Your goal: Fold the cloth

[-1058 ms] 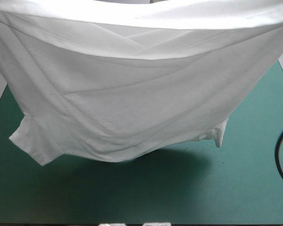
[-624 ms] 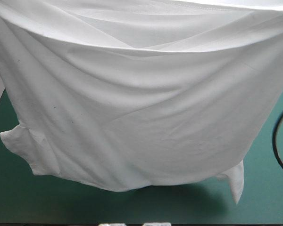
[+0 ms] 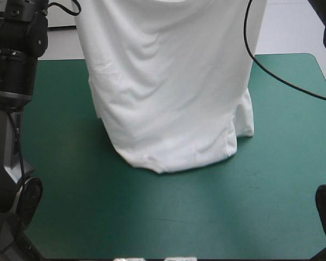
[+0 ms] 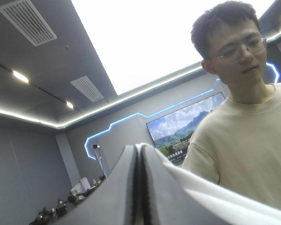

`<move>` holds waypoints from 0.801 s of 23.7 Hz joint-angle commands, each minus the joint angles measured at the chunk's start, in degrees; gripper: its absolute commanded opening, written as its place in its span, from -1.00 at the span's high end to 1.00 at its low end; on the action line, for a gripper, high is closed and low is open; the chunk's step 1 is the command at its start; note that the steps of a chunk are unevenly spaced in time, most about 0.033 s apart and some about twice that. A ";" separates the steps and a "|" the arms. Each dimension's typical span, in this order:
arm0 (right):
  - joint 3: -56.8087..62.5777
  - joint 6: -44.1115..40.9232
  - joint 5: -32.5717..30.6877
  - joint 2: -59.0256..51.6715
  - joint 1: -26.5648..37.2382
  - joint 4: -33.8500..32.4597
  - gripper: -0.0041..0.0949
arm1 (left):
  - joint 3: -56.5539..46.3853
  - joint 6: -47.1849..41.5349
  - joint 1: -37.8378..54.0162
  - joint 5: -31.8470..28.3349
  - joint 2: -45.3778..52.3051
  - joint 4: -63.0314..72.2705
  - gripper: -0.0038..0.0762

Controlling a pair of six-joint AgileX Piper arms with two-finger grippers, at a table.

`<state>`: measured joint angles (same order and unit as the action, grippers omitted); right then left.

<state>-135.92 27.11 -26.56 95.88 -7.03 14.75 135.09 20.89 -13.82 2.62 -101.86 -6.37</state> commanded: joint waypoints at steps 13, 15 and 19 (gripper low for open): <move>-2.52 -1.57 -20.38 4.07 4.79 8.10 0.95 | 5.33 -12.52 2.61 44.31 -3.42 -0.93 0.93; 2.71 -1.90 -24.16 4.04 4.88 8.32 0.95 | 1.41 -14.00 2.61 51.94 -4.13 -0.69 0.93; 9.27 -4.12 -31.53 3.83 4.88 8.32 0.95 | -3.67 -13.05 2.61 60.29 -4.13 2.14 0.93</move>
<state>-128.84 24.46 -56.98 102.75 -2.70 22.02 132.58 7.84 -11.27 60.78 -109.57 -5.90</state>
